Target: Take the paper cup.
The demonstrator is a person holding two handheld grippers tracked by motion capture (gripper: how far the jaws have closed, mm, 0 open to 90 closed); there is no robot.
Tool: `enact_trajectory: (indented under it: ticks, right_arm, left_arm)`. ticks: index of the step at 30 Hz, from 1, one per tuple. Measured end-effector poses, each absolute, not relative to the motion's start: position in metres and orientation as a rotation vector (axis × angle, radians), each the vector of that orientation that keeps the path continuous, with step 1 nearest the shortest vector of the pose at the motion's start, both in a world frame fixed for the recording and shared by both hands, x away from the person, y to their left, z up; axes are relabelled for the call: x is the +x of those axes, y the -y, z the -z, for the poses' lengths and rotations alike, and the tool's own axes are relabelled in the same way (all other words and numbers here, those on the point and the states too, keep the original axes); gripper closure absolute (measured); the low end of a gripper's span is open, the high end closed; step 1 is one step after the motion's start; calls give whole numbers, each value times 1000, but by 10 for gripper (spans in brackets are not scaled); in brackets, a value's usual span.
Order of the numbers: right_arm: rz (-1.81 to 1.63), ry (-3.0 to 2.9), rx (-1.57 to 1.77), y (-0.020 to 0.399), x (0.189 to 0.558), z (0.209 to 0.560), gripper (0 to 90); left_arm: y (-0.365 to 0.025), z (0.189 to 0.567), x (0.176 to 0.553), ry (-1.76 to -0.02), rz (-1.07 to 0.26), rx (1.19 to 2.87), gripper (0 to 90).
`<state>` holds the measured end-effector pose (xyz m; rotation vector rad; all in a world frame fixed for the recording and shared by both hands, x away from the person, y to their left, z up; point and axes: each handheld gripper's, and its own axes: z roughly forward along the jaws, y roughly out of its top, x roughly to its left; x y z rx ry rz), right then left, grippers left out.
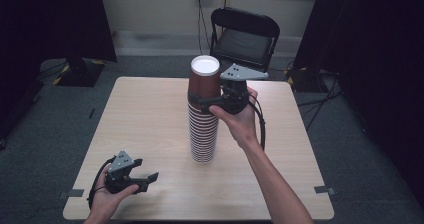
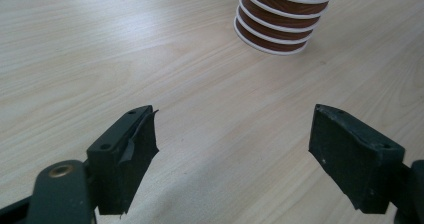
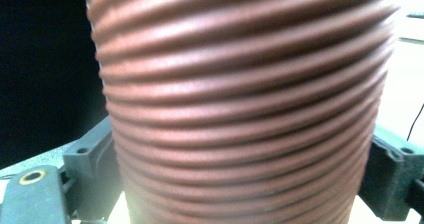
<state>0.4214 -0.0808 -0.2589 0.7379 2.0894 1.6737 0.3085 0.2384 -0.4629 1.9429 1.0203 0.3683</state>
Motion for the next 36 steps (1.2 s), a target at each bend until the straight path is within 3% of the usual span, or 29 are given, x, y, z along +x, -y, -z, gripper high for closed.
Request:
enact_trajectory:
  ticks: [36]
  right_arm:
    - [-1763, -1997, 737, 83, 418, 236, 118]
  left_arm:
    - [-239, 463, 309, -1015, -385, 1941, 188]
